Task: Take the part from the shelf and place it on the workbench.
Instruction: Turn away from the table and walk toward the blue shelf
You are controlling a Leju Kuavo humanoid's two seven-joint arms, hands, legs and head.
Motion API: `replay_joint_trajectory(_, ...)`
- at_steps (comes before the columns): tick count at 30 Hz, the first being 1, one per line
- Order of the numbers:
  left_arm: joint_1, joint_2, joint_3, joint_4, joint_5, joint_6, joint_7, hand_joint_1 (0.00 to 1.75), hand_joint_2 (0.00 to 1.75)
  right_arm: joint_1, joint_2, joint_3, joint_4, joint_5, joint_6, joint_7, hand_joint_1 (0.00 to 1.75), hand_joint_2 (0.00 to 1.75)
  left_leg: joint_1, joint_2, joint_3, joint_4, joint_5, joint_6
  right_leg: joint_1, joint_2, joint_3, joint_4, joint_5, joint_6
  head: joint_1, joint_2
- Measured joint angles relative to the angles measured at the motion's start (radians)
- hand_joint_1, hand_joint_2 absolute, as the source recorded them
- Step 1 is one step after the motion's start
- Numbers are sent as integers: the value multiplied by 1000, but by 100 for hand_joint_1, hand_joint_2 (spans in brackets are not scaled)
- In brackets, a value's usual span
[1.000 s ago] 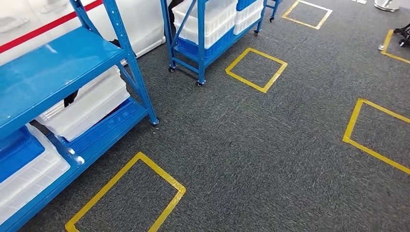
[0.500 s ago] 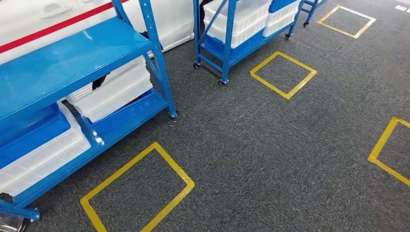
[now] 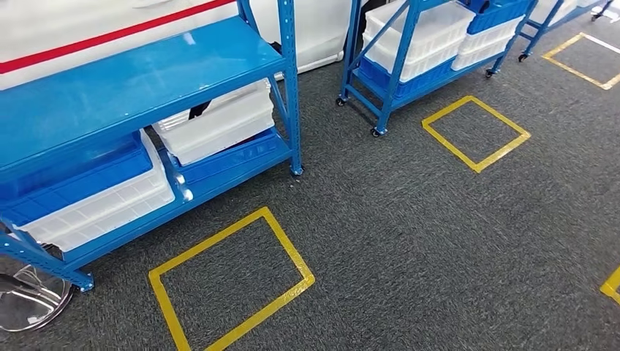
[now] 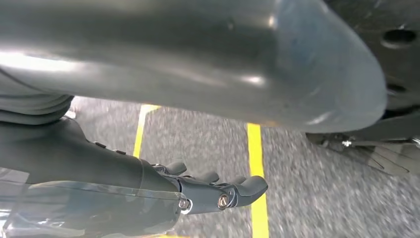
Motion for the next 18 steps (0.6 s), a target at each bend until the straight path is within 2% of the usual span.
replay_joint_trajectory(1,2,0,-7,-4,4,3,2,0,0,1,0,-1,0,1,0,0,0,0,0,-9,-5,5,-1,-7,-1,15,13,-33,9,-3,0,0)
replay_joint_trajectory(2,3,0,-14,-8,7,5,2,0,0,1,0,-2,0,1,0,1,0,0,0,-19,-11,8,-1,-15,2,22,16,-43,7,-8,-1,0)
replay_joint_trajectory(4,9,0,-22,-12,10,9,4,0,0,-3,0,-4,0,1,0,1,0,0,3,-30,-18,8,1,-28,5,2,16,-46,9,-23,-3,0)
replay_joint_trajectory(6,15,0,-31,-16,14,13,5,0,0,-4,0,-5,0,2,0,2,0,0,4,6,-33,41,-23,-35,5,-20,17,-51,13,-39,-8,0)
replay_joint_trajectory(8,17,0,-39,-20,18,15,5,0,0,1,-1,-5,0,3,0,4,0,0,4,54,-80,151,-88,-39,9,-46,16,-53,14,-50,-16,0)
replay_joint_trajectory(9,17,0,-42,-21,19,16,5,0,0,3,-1,-5,0,3,0,5,0,0,5,63,-109,218,-122,-41,13,-61,15,-52,13,-53,-19,0)
replay_joint_trajectory(10,18,0,-45,-22,20,16,5,0,0,4,-1,-6,0,4,0,7,0,0,5,66,-130,270,-142,-42,16,-75,14,-52,13,-54,-19,0)
replay_joint_trajectory(11,20,0,-47,-22,21,16,5,0,0,4,-1,-6,0,4,0,8,0,0,5,68,-134,289,-143,-41,19,-88,13,-52,12,-55,-19,0)
replay_joint_trajectory(12,22,0,-50,-23,22,16,5,0,0,3,-1,-6,0,4,0,8,0,0,4,69,-120,270,-127,-40,21,-100,14,-52,12,-55,-20,0)
replay_joint_trajectory(13,25,0,-53,-25,22,16,5,0,0,2,-1,-6,0,4,0,8,0,0,3,76,-87,214,-97,-36,23,-112,16,-52,11,-55,-20,0)
replay_joint_trajectory(15,27,0,-61,-31,18,16,5,0,0,1,-1,-6,0,5,0,8,0,0,-5,114,-13,78,-47,-22,26,-133,20,-51,9,-52,-20,0)
replay_joint_trajectory(16,27,0,-66,-35,15,15,4,0,0,0,-1,-7,0,6,0,9,0,0,-10,129,9,33,-35,-16,28,-142,22,-50,8,-48,-19,0)
replay_joint_trajectory(17,28,0,-69,-38,11,15,4,0,0,-1,-1,-9,0,7,1,9,0,0,-14,138,16,15,-33,-12,28,-150,23,-50,8,-43,-19,0)
replay_joint_trajectory(18,30,0,-72,-39,8,14,4,0,0,-4,-1,-10,0,8,1,9,0,0,-17,132,14,12,-33,-8,29,-157,25,-51,8,-38,-18,0)
